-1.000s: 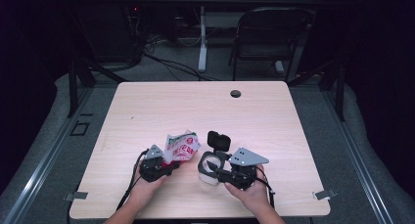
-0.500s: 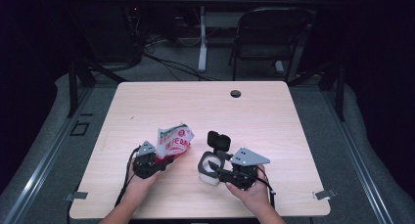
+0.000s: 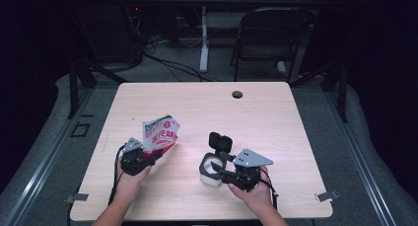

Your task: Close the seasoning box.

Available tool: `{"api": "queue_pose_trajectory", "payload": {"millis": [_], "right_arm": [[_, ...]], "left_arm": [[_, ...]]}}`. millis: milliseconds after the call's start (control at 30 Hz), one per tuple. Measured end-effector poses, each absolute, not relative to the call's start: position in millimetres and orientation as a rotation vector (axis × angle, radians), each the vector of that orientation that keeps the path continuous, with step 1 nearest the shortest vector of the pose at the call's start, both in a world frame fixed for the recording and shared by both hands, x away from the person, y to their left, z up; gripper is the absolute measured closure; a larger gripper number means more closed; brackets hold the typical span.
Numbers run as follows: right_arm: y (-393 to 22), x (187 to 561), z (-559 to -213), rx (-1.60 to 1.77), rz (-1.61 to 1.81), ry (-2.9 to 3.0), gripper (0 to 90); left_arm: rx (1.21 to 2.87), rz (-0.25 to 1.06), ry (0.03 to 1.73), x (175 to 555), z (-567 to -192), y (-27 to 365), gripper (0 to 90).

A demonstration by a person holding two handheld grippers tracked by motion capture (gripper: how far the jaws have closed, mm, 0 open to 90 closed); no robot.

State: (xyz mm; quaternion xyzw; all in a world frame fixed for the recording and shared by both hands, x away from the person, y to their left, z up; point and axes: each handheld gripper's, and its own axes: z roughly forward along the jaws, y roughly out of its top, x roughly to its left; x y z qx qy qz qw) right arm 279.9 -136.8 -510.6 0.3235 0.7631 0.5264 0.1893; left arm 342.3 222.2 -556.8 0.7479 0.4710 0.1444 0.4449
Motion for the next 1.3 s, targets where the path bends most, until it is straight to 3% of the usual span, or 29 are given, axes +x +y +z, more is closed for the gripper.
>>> {"api": "queue_pose_trajectory", "payload": {"millis": [467,1300], "right_arm": [[-136.0,283.3,-511.5,0.907,1.487,2.148,51.6],[-130.2,287.4,-512.4,0.892,1.494,2.169,51.6]], "left_arm": [[1.789,0.462,1.318,343.9,-552.5,255.4,72.9],[1.796,0.768,1.552,342.2,-559.6,285.6,71.7]]}}
